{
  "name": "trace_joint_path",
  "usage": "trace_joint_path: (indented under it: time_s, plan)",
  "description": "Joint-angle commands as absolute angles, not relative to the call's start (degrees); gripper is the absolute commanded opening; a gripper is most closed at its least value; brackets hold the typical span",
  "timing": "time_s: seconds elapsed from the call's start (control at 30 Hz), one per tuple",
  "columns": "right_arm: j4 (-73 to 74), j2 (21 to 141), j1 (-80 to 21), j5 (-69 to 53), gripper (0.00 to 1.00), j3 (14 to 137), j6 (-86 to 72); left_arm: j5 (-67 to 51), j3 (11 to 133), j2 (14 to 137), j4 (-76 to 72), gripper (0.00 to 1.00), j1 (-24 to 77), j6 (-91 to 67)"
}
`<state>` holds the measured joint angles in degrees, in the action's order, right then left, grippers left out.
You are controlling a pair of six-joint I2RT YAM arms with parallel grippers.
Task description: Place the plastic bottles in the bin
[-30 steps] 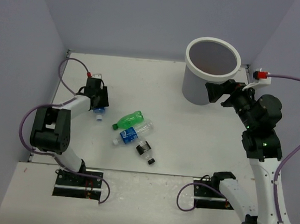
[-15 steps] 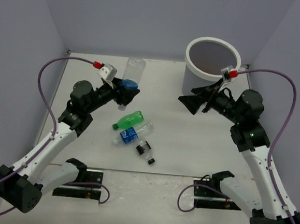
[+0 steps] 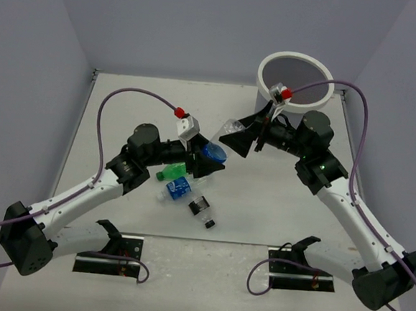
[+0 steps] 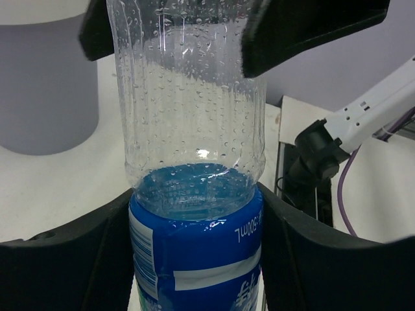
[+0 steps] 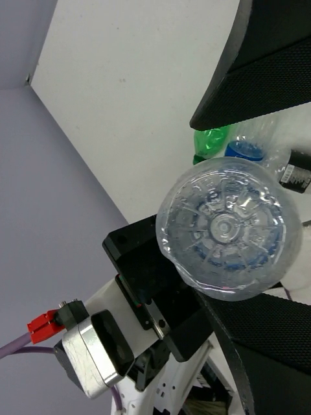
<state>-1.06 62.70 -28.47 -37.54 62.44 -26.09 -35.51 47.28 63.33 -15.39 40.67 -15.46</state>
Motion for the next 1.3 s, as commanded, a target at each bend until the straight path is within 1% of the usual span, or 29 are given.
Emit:
trace_joint_path:
  time_s: [0.0,0.03,0.1,0.17,0.2,0.23,0.27,0.3,0.33,0.37,0.43,0.6,0.7,0.77,0.83,0.87,0.9,0.97,1.0,1.03,1.07,1.1,1.13,1.17,1.2,1.23,1.27]
  plan:
    - [-6.22,63.81,-29.14,-35.24,0.8,64.87,-27.99,-34.96,51.34,64.21,-18.68,0.35,41.97,-15.34]
    - [-6.08,63.89,-29.18,-35.16,0.67,65.02,-28.03,-34.58,51.57,64.4,-18.64,0.38,42.01,-15.38]
    - [-5.92,63.68,-29.18,-32.85,0.36,64.97,-28.5,-33.51,51.88,64.51,-18.11,0.51,42.01,-15.45]
    - [-4.06,63.24,-29.12,-29.88,0.28,65.43,-28.01,-30.54,52.39,64.17,-17.8,0.47,42.01,-15.86]
    - [-3.3,62.93,-29.12,-28.7,0.24,65.6,-27.59,-29.33,52.8,64.02,-17.62,0.48,42.01,-16.05]
    - [-3.19,62.58,-29.17,-27.89,0.19,65.5,-27.39,-28.72,53.1,63.92,-17.52,0.51,42.01,-16.01]
    - [-3.1,62.43,-29.11,-27.03,0.12,65.55,-27.07,-28.37,53.44,63.9,-17.23,0.8,42.01,-16.0]
    - [-2.14,62.37,-29.09,-25.15,0.06,66.36,-26.26,-27.96,54.08,63.9,-16.17,0.93,42.01,-15.72]
    - [-0.92,62.32,-29.09,-22.97,0.01,67.41,-25.3,-27.5,54.81,63.9,-14.9,0.99,42.01,-15.36]
    - [0.14,62.46,-29.09,-21.19,0.0,68.71,-24.16,-26.86,55.28,63.83,-13.63,1.0,42.01,-15.01]
    - [3.84,63.49,-29.0,-16.46,0.0,72.08,-20.6,-20.78,56.09,63.25,-8.22,1.0,42.01,-14.95]
    - [10.54,68.24,-26.18,8.17,0.0,83.88,-14.56,1.89,56.61,60.4,5.25,1.0,41.92,-19.25]
    - [12.72,73.92,-18.76,11.3,0.0,92.26,-14.43,14.23,54.89,58.95,11.0,1.0,41.9,-23.14]
    - [13.62,77.53,-15.75,14.61,0.0,97.1,-13.94,17.02,53.99,59.07,12.71,1.0,41.71,-23.89]
    - [13.62,80.71,-14.4,23.43,0.0,101.94,-11.55,18.31,53.44,60.1,14.26,1.0,41.07,-24.38]
    - [13.61,84.06,-13.64,28.87,0.0,107.16,-8.69,19.43,52.88,60.86,15.68,1.0,40.58,-25.26]
    - [13.56,87.13,-13.35,31.77,0.0,109.34,-7.57,19.2,52.45,61.34,15.88,1.0,40.14,-25.74]
    - [13.59,90.88,-12.78,35.25,0.02,113.29,-5.49,17.97,51.8,62.54,16.23,1.0,38.97,-26.19]
    - [13.62,92.46,-12.55,36.37,0.06,114.85,-4.5,17.37,51.58,63.19,16.45,1.0,38.36,-26.28]
    - [13.62,94.35,-12.48,37.07,0.14,115.55,-3.57,17.23,51.48,63.82,16.8,1.0,37.86,-26.31]
    - [13.62,95.14,-12.48,37.92,0.16,116.32,-3.02,17.23,51.17,64.06,16.95,1.0,37.55,-26.61]
    - [13.62,96.47,-12.48,38.53,0.31,116.45,-2.27,16.43,50.99,64.55,16.8,1.0,36.89,-26.79]
    - [13.62,97.08,-12.34,39.28,0.42,116.39,-1.92,15.93,50.84,64.74,16.72,1.0,36.62,-26.74]
    - [13.74,97.71,-12.25,39.8,0.66,116.31,-1.79,15.43,50.58,65.06,16.64,1.0,36.23,-26.72]
    - [14.11,98.08,-12.22,39.85,0.88,116.15,-1.71,14.99,50.32,65.3,16.57,1.0,35.9,-26.45]
    - [14.41,98.21,-12.22,39.73,0.97,116.02,-1.67,14.69,50.19,65.47,16.49,1.0,35.77,-26.19]
    - [14.88,98.22,-12.18,39.34,0.99,116.02,-1.71,14.05,50.11,65.8,16.32,1.0,35.69,-25.73]
